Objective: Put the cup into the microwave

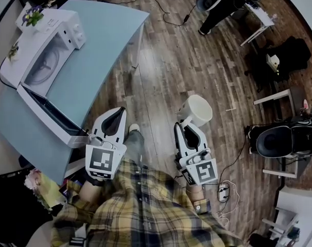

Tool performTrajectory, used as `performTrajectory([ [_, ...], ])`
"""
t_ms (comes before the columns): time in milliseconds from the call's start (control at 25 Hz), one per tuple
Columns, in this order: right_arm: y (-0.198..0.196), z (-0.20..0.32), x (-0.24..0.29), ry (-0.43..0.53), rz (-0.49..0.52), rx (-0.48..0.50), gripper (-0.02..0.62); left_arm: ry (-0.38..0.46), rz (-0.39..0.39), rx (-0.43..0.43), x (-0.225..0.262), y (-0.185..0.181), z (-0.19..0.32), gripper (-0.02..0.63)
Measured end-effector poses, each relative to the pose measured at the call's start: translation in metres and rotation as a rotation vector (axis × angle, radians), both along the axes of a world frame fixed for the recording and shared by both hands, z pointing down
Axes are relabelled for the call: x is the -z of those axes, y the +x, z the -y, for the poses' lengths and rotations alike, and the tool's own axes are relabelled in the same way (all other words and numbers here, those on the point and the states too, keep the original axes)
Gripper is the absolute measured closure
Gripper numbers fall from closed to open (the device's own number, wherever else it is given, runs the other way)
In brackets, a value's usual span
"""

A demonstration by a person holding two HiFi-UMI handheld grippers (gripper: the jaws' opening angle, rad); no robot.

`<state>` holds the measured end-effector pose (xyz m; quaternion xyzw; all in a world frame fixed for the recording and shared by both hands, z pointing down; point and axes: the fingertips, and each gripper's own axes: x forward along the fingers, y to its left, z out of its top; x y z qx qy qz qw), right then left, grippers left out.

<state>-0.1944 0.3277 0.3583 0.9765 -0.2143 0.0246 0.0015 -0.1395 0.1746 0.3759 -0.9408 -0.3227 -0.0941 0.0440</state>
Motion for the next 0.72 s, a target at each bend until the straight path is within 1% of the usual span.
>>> performTrajectory([
  [240,0.057,0.0,0.0,-0.001,-0.004,0.035,0.537,-0.015,-0.002,0.027,0.0,0.048,-0.003,0.614],
  [440,0.109,0.007,0.004,-0.01,-0.004,0.106,0.536,-0.035,0.009,0.078,-0.002,0.088,-0.001,0.614],
  [720,0.171,0.033,0.001,-0.009,0.015,0.201,0.535,-0.06,0.047,0.159,-0.013,0.131,0.018,0.614],
])
